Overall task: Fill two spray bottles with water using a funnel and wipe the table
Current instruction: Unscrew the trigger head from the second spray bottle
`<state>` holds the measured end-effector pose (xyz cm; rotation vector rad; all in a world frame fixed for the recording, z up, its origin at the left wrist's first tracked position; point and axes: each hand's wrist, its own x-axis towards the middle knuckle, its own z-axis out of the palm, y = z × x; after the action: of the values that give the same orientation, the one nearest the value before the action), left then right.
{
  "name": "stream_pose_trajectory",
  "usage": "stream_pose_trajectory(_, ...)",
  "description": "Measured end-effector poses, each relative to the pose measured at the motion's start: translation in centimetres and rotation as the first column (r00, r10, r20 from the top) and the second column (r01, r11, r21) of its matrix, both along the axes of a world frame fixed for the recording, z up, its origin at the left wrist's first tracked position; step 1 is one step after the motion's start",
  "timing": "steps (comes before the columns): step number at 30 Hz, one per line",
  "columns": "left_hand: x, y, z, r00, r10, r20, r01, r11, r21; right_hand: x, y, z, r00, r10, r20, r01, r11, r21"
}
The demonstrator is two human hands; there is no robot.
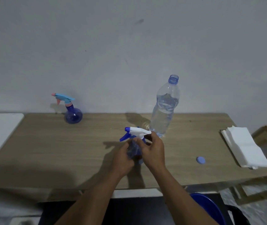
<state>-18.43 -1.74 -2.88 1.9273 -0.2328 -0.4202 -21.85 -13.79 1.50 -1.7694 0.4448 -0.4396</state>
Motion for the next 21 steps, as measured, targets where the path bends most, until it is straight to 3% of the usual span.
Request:
stream_pose_trajectory(4,-0.1,-0.1,0.0,0.999,-0.024,0.04,0.022,0.998,0.05,0.2,0.0,-0.4,0.999,0.022,0.042,-0.022,1.0,0.008)
stream_pose_trajectory(9,0.0,-0.1,-0.8,0.997,0.0,0.081,-0.007,0.996,0.093,0.5,-0.6,-1.3,0.994,0.109,0.028,-0.106,0.99,-0.092)
stream_pose_trajectory(13,0.0,0.0,-0.5,0.99,-0.039,0.132,0.028,0.996,0.084,0.3,-0.9,-1.1,0.989,0.151,0.009,-0.149,0.985,-0.084)
stream_pose_trajectory(21,-0.1,-0.4,-0.3,0.995,0.062,0.08,-0.062,0.998,-0.006,0.7,-0.5,-1.7,0.986,0.162,0.048,-0.159,0.985,-0.073)
